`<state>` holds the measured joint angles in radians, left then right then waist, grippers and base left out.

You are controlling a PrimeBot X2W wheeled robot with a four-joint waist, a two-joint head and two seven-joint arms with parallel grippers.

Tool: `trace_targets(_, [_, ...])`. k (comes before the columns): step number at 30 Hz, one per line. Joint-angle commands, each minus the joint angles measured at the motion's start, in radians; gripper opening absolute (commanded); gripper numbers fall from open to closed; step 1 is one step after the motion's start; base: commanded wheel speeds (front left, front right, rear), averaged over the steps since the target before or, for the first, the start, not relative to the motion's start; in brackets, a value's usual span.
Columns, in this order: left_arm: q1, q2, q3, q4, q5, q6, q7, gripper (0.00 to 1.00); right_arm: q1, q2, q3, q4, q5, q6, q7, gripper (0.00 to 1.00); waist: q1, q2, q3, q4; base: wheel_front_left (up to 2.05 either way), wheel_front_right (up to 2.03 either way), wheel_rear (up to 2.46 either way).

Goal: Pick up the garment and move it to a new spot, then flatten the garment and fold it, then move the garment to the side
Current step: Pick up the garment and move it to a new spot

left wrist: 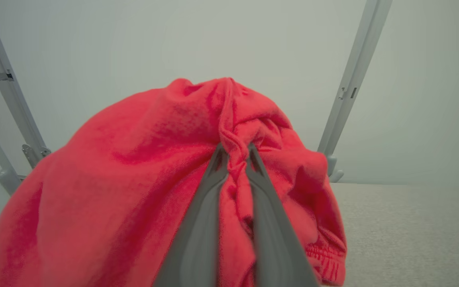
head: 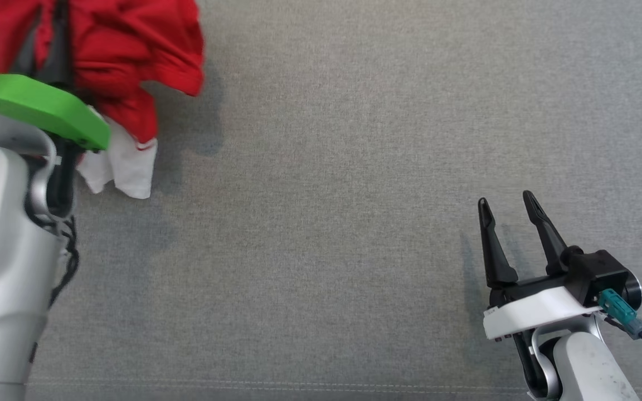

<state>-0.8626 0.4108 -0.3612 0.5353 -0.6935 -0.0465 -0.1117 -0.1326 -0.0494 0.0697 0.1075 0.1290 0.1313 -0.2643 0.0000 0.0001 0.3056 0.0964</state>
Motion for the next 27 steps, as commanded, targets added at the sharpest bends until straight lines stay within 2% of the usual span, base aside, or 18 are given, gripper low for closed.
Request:
trace_targets(1, [0.038, -0.017, -0.024, -0.075, 0.007, 0.014, 0.023, 0.00, 0.021, -0.002, -0.003, 0.003, 0.015, -0.001, 0.000, 1.00, 0.0000, -0.0001, -0.096, -0.039, 0.00, 0.00, 0.00])
trace_targets(9, [0.157, -0.109, -0.167, -0.425, 0.026, 0.073, 0.154, 0.00, 0.022, -0.002, 0.001, -0.005, 0.043, -0.001, 0.000, 1.00, 0.0000, -0.0001, -0.108, -0.151, 0.00, 0.00, 0.00])
trace_targets(13, [0.177, -0.175, -0.265, -0.516, 0.046, 0.065, 0.191, 0.00, 0.008, -0.002, 0.003, -0.009, 0.060, -0.001, 0.000, 1.00, 0.0000, -0.0001, -0.087, -0.223, 0.00, 0.00, 0.00])
trace_targets(17, [0.184, -0.232, -0.342, -0.559, 0.048, 0.054, 0.214, 0.00, 0.000, -0.002, -0.006, -0.012, 0.076, -0.001, 0.000, 1.00, 0.0000, -0.0001, -0.063, -0.292, 0.00, 0.00, 0.00])
trace_targets(20, [0.172, -0.268, -0.354, -0.572, 0.052, 0.063, 0.197, 0.00, -0.001, -0.001, -0.011, -0.013, 0.086, -0.001, 0.000, 1.00, 0.0000, -0.0001, -0.046, -0.336, 0.00, 0.00, 0.00])
trace_targets(23, [0.164, -0.281, -0.357, -0.549, 0.063, 0.074, 0.179, 0.00, 0.007, -0.001, -0.018, -0.013, 0.093, -0.001, 0.000, 1.00, 0.0000, -0.0001, -0.038, -0.363, 0.00, 0.00, 0.00])
trace_targets(27, [0.189, -0.262, -0.352, -0.488, 0.075, 0.088, 0.169, 0.00, 0.015, -0.001, -0.014, -0.013, 0.098, -0.001, 0.000, 1.00, 0.0000, -0.0001, -0.034, -0.383, 0.00, 0.00, 0.00])
